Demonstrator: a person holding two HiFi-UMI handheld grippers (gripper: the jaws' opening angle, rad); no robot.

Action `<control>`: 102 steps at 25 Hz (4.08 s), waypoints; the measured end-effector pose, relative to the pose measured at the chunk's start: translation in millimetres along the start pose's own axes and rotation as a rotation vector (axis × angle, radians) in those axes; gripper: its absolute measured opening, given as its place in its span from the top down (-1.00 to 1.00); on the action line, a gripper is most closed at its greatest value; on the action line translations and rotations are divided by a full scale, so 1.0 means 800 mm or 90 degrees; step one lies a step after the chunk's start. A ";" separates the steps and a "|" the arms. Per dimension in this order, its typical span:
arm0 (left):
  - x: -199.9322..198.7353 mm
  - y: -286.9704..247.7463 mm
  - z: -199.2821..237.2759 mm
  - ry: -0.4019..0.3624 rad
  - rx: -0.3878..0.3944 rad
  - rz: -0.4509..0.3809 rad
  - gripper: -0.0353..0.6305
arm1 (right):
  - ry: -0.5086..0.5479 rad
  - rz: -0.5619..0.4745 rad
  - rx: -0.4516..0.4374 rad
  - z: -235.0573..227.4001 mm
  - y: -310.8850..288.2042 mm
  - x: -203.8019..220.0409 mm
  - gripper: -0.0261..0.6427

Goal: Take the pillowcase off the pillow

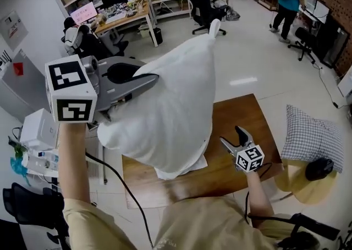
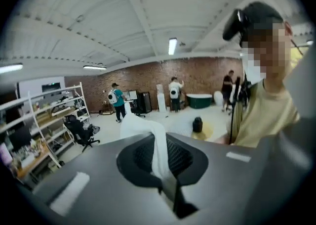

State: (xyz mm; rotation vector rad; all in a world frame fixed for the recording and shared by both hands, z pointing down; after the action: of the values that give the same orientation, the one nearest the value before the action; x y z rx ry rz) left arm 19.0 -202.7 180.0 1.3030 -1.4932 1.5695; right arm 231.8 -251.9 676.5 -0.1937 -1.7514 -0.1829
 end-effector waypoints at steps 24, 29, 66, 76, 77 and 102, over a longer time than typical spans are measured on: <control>0.144 -0.027 -0.048 -0.030 0.089 0.057 0.87 | -0.153 0.227 -0.255 0.003 -0.048 0.126 0.79; 0.118 -0.025 -0.021 -0.009 0.048 0.052 0.87 | -0.194 0.198 -0.182 -0.046 -0.038 0.144 0.90; 0.140 0.034 0.057 -0.156 -0.101 0.131 0.72 | 0.018 0.151 0.264 -0.177 0.048 0.113 -0.06; 0.154 -0.050 0.050 -0.033 -0.027 -0.066 0.29 | -0.039 -0.082 0.253 -0.138 0.061 -0.103 -0.06; 0.140 -0.048 0.047 -0.023 -0.019 -0.122 0.27 | -0.043 -0.114 0.254 -0.137 0.071 -0.130 -0.06; 0.329 -0.053 0.041 0.037 -0.493 -0.275 -0.21 | 0.096 -0.192 0.010 0.075 0.030 -0.229 -0.09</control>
State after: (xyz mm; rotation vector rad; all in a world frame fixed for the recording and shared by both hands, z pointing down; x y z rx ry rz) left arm -22.5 -278.2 434.8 1.0020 -1.4363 0.6365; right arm 213.5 -220.2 486.0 0.0952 -1.6239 -0.3921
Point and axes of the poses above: the fingertips, and each gripper's own axes: y backward along the fingers, z to its left, x out of its underside, the point moved 3 cm from there along y, backward along the fingers, and after that the axes turned 8 degrees about x, right-handed, at the moved point
